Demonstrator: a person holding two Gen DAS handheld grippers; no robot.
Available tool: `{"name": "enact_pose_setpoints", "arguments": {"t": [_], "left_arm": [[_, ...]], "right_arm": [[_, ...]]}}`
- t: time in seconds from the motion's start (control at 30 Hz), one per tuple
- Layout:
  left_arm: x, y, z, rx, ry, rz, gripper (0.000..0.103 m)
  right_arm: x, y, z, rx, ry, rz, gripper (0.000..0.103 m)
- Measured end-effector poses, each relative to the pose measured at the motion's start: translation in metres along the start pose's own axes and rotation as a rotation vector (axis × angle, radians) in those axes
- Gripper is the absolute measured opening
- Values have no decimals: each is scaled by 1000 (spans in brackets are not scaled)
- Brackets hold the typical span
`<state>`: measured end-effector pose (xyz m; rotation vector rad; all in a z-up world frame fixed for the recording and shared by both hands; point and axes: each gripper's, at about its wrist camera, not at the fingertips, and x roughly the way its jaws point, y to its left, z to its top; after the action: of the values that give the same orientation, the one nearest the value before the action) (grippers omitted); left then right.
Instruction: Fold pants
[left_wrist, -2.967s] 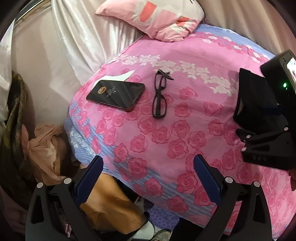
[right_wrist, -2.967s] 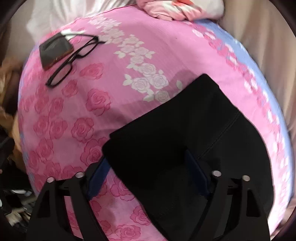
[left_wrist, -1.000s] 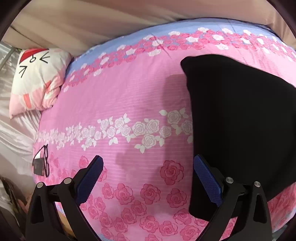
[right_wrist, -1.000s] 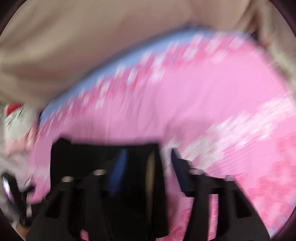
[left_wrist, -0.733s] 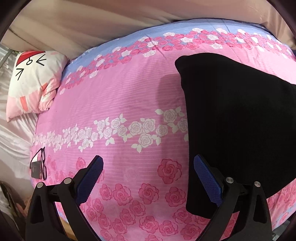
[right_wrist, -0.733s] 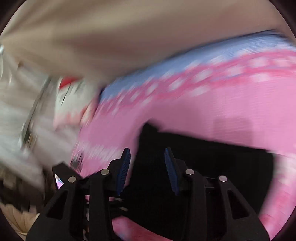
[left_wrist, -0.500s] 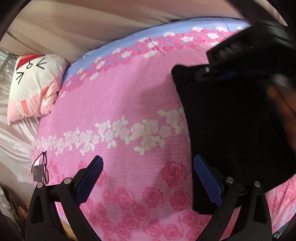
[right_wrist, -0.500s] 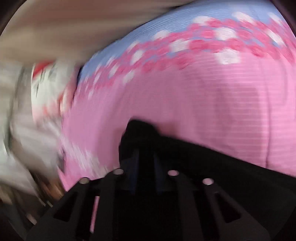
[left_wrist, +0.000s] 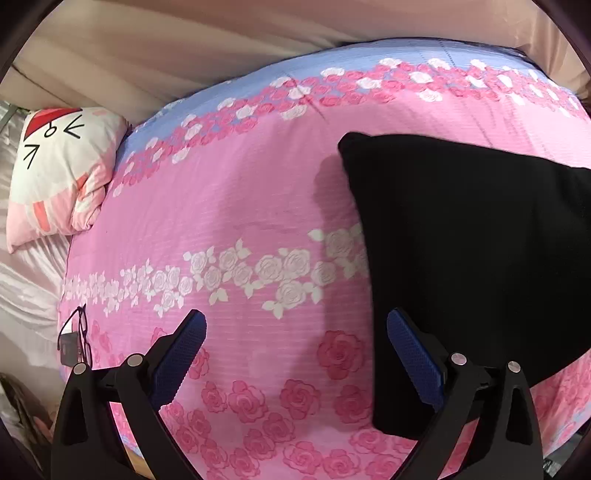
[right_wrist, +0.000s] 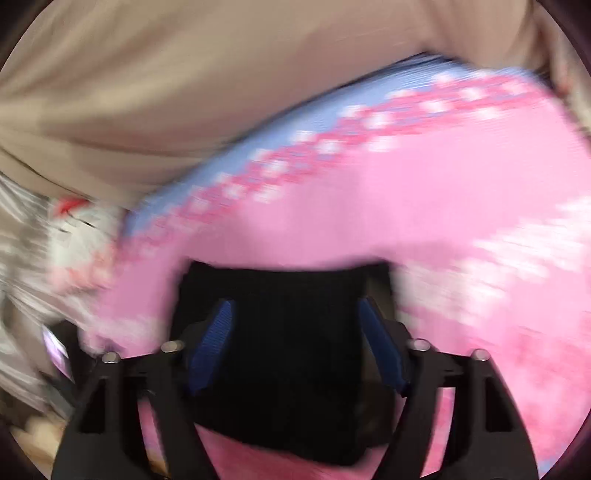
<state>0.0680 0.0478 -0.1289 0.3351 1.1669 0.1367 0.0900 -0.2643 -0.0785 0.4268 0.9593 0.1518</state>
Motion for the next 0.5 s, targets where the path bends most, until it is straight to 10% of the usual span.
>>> {"name": "enact_pose_setpoints", "arguments": {"t": [0.13,0.37,0.5], "left_arm": [[-10,-13,7,18,-15,15,97],[-25,-35,16,38,-41,-2,97],[-34,-46,16,58,-54,-1,97]], "right_arm": [[-4,-16,-43,-27,55,-54,68],[9,-27,-78,-37,100,-118,24],[-6,-32,-72,-28,75,-80,22]]}}
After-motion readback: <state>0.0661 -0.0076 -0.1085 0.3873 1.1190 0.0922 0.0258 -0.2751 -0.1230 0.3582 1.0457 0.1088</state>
